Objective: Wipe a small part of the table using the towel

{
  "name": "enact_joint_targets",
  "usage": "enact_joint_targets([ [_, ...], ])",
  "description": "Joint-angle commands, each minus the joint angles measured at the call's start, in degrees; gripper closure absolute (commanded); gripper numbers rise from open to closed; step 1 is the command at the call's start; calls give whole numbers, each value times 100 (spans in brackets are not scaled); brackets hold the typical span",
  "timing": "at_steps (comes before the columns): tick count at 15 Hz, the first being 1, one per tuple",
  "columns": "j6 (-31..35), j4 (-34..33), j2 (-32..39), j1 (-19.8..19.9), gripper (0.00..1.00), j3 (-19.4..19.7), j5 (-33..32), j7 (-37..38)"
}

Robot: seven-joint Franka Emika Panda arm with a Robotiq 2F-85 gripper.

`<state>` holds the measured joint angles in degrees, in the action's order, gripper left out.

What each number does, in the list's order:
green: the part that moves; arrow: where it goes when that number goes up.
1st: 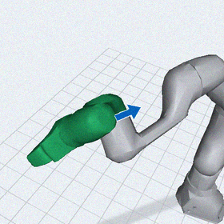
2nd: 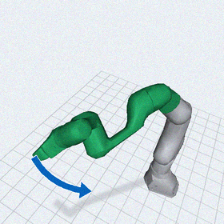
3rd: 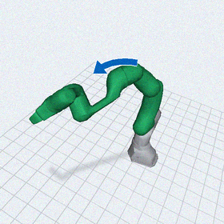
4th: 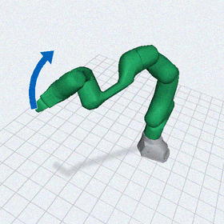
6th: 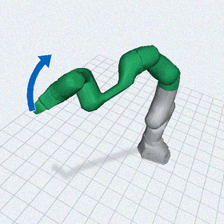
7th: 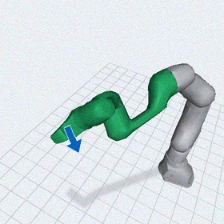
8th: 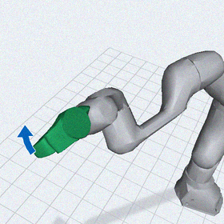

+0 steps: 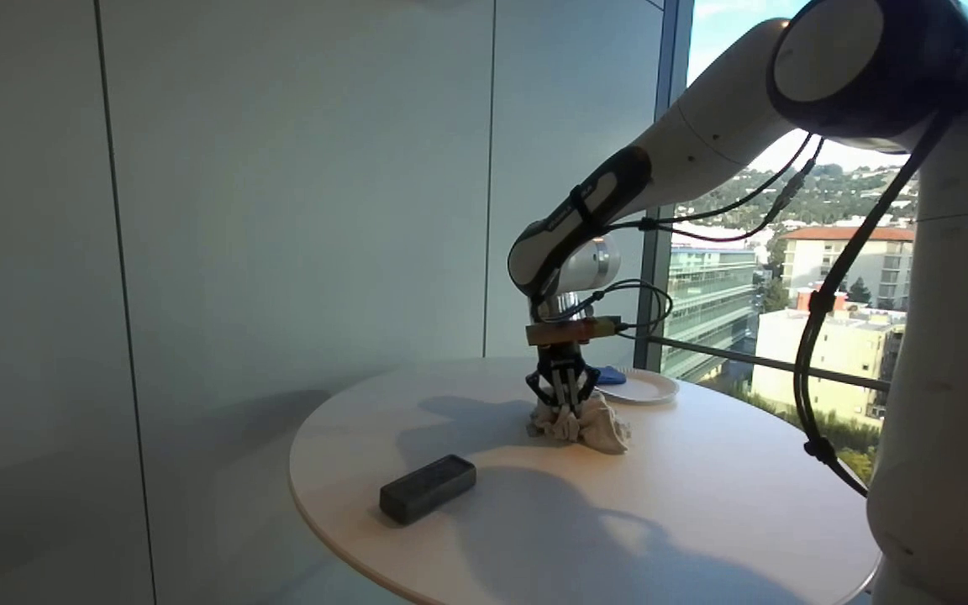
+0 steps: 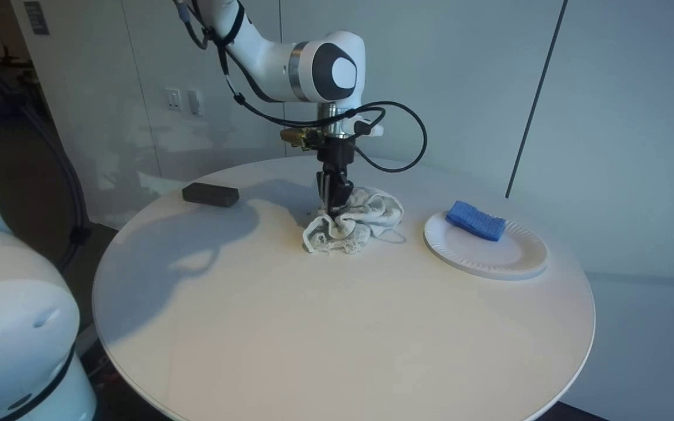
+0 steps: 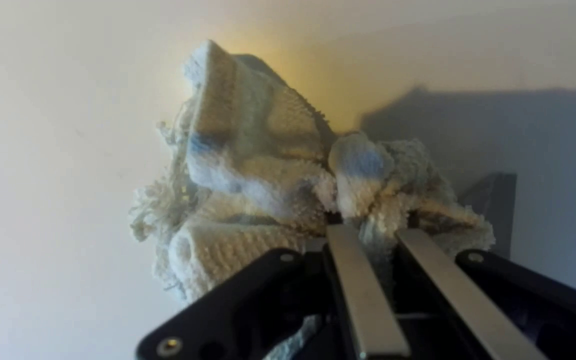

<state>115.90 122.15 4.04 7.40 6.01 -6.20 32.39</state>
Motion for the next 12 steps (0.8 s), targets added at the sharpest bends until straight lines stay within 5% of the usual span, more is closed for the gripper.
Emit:
enact_joint_targets([
  [1,-30,-1228,761,-126,93,0,-119,-855],
  [7,714,-928,762,-264,93,-336,850,-2231],
  [12,263,-106,653,-161,93,-283,1986,-2525],
])
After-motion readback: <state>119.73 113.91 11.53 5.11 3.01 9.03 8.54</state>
